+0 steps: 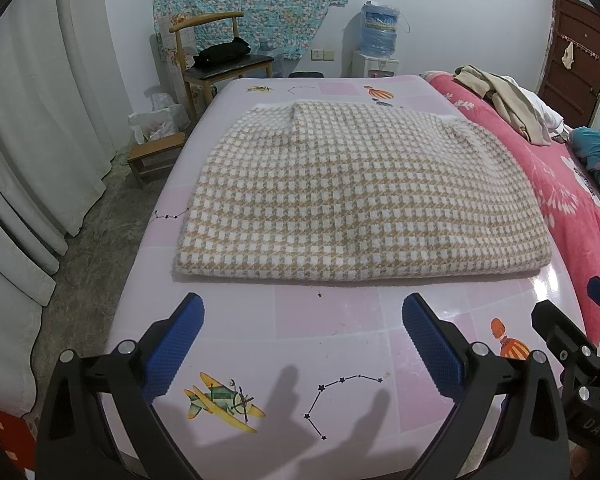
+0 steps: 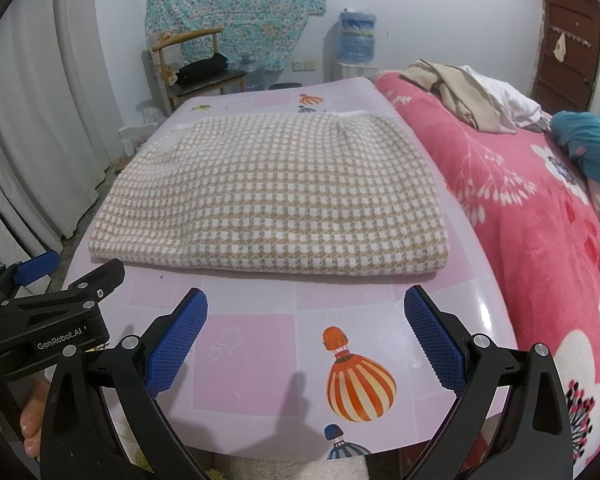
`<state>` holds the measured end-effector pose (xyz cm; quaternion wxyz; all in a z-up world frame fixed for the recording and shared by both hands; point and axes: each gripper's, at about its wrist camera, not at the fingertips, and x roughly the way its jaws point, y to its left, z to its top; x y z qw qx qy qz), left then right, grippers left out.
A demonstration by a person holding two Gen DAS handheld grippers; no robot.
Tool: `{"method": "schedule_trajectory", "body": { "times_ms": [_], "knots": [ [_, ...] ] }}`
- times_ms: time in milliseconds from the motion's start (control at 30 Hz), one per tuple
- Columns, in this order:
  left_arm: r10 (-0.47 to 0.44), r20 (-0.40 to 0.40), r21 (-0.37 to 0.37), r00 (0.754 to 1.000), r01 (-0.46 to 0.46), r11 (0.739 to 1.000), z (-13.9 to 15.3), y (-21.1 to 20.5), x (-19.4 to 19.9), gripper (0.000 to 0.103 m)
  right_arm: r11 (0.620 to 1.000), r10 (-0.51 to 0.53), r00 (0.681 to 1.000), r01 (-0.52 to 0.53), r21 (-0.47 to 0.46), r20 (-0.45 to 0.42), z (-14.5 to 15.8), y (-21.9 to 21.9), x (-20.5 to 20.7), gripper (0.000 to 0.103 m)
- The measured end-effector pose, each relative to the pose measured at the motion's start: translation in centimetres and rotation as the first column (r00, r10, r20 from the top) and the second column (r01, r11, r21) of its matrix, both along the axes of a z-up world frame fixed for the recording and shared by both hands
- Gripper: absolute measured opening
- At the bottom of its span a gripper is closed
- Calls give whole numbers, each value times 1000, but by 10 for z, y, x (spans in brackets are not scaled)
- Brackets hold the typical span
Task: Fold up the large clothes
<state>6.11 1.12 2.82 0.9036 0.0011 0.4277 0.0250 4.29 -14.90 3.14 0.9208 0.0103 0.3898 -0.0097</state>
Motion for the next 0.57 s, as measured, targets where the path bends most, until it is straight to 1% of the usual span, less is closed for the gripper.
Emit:
{"method": "schedule_trajectory", "body": {
  "times_ms": [567],
  "knots": [
    [10, -8, 2, 1000, -10, 1000, -1, -1, -2, 98, 1000, 5, 1000, -5, -3, -7, -2, 0, 0, 95]
  ]
}}
